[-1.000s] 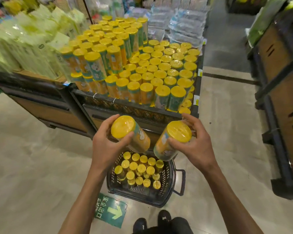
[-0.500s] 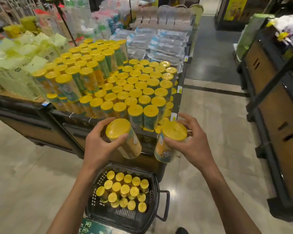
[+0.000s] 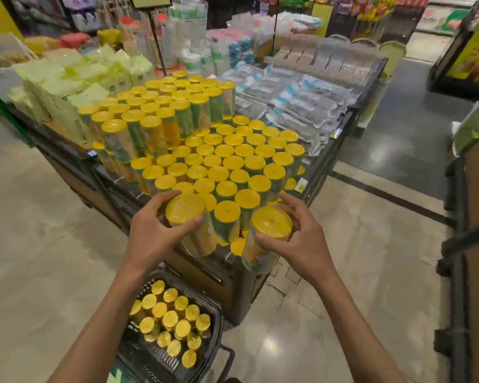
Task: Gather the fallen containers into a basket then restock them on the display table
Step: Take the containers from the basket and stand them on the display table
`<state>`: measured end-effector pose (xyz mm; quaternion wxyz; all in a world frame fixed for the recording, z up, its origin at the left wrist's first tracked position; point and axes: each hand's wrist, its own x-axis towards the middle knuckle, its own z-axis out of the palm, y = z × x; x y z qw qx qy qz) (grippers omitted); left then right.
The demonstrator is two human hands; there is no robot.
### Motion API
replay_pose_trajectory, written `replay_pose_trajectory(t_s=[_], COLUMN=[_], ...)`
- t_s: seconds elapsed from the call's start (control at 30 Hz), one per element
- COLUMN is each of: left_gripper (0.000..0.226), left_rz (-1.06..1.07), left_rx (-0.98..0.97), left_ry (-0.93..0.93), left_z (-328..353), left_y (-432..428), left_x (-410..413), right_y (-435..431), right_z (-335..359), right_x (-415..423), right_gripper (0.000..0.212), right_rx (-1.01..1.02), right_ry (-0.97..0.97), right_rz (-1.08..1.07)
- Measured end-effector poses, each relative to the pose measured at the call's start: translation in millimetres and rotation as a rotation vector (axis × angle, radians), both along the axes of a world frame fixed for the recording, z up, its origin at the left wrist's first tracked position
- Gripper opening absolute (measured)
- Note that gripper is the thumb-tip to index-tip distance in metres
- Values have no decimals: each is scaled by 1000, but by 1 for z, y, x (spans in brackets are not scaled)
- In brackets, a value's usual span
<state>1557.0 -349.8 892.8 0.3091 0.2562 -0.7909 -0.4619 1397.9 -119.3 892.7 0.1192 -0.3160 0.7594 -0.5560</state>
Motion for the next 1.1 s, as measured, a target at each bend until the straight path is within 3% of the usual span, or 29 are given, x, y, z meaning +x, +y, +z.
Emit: replay_pose_trajectory(t_s=[0.4, 0.53, 1.1], left_gripper=[76, 65, 70], left_rz=[286, 389, 661], left_rx=[-77, -90, -89], left_ry=[-27, -76, -365], left_z=[7, 4, 4], left_y=[-57, -88, -219], left_x=[-57, -83, -147], right_y=[-76, -116, -284], right_z=[11, 10, -8], right_x=[-104, -136, -198], right_gripper=[88, 91, 91], right_rx=[95, 158, 146], right_ry=[132, 184, 257], right_rz=[268, 381, 740])
